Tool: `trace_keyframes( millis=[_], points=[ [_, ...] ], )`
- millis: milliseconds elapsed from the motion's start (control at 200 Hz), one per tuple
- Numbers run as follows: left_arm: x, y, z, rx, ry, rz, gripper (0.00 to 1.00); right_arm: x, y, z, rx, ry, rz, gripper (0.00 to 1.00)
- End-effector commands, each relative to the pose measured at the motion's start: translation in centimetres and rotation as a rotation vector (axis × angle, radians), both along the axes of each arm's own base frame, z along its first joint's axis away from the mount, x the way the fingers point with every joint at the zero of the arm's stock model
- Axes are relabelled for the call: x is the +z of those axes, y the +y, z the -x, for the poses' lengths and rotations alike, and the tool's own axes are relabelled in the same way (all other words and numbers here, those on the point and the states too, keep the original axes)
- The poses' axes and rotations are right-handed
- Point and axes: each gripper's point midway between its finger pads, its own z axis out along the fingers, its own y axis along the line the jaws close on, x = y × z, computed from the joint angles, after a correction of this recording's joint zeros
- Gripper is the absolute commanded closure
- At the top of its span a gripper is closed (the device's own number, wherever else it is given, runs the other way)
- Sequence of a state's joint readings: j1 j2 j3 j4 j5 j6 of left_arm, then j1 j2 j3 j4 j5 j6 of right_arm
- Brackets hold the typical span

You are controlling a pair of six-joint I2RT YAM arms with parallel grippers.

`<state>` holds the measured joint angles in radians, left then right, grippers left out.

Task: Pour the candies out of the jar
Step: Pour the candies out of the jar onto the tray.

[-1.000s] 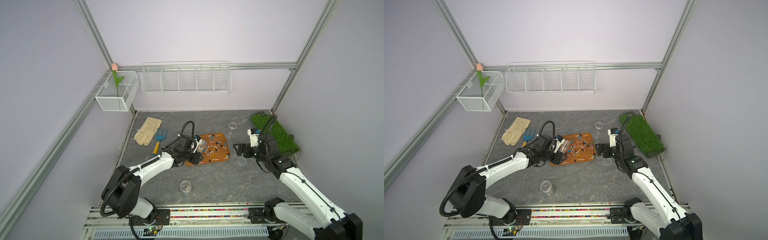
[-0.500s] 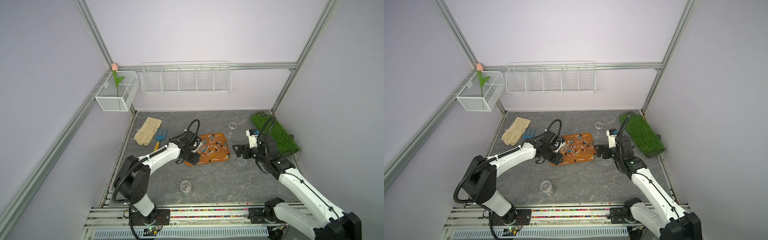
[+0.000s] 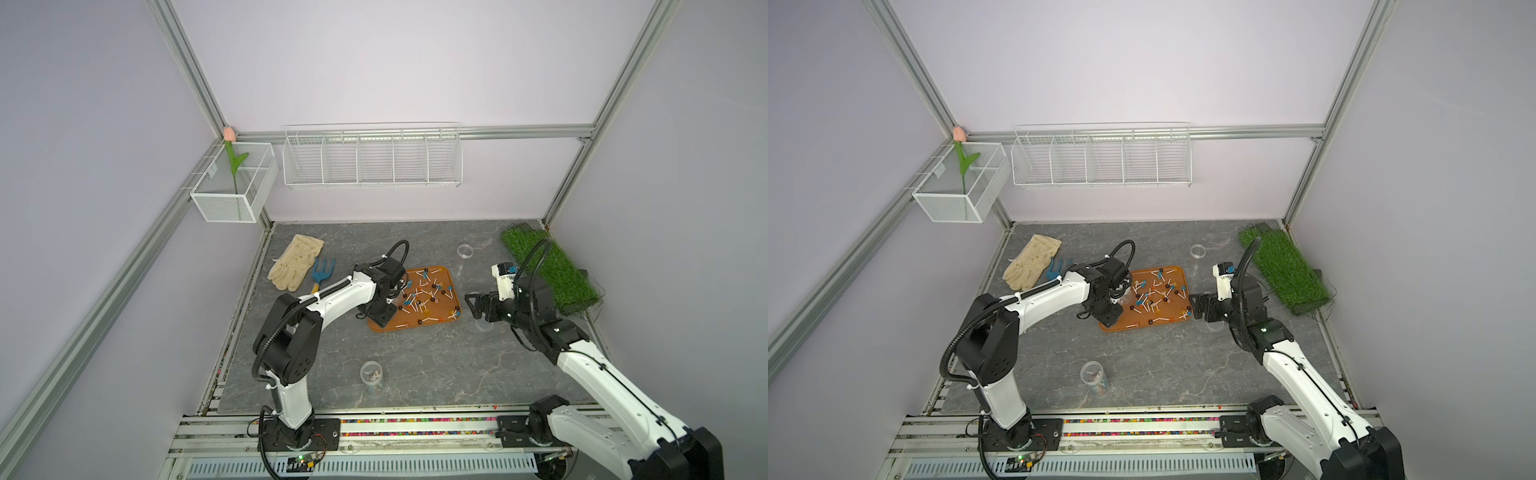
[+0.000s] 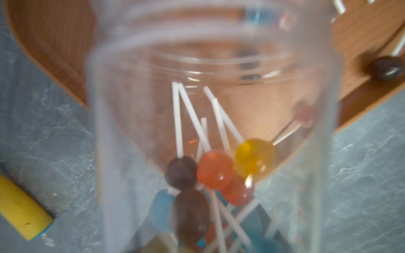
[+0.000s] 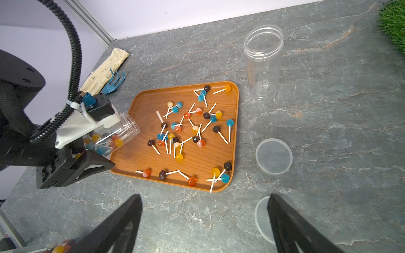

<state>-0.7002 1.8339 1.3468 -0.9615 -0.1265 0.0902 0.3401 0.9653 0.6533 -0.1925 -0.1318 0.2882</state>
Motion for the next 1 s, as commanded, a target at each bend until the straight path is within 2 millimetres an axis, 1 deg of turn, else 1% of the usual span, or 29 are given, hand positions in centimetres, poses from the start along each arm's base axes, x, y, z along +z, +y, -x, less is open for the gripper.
trace_keyframes(
  millis=[0, 145, 320, 500, 680, 835, 860, 995],
  points=[
    [0.4, 1.8, -0.1, -0.075, 0.002, -0.170, 0.61, 0.1, 0.0, -0.1, -0.008, -0.026, -0.029, 0.08],
    [0.5, 2.1, -0.1, -0.151, -0.005, -0.286, 0.61, -0.2, 0.0, 0.0, -0.019, -0.023, -0.049, 0.08],
    [0.3, 2.0, -0.2, -0.194, -0.011, -0.355, 0.61, -0.5, -0.1, 0.3, -0.018, -0.016, -0.049, 0.08],
    [0.7, 1.8, -0.3, -0.277, -0.046, -0.477, 0.61, -1.2, -0.4, 0.1, -0.046, -0.006, -0.052, 0.08],
    [1.2, 1.9, -0.3, -0.370, -0.078, -0.615, 0.61, -1.5, -0.2, 0.3, -0.051, 0.004, -0.084, 0.08],
    [1.9, 1.7, -0.4, -0.418, -0.107, -0.675, 0.61, -1.6, -0.3, 0.5, -0.061, 0.003, -0.093, 0.08],
    [2.2, 1.8, -0.7, -0.426, -0.129, -0.708, 0.61, -1.6, -0.4, 0.5, -0.064, 0.004, -0.094, 0.08],
    [2.1, 1.7, -0.7, -0.456, -0.138, -0.747, 0.61, -1.9, -0.6, 0.8, -0.075, 0.011, -0.094, 0.08]
  ],
)
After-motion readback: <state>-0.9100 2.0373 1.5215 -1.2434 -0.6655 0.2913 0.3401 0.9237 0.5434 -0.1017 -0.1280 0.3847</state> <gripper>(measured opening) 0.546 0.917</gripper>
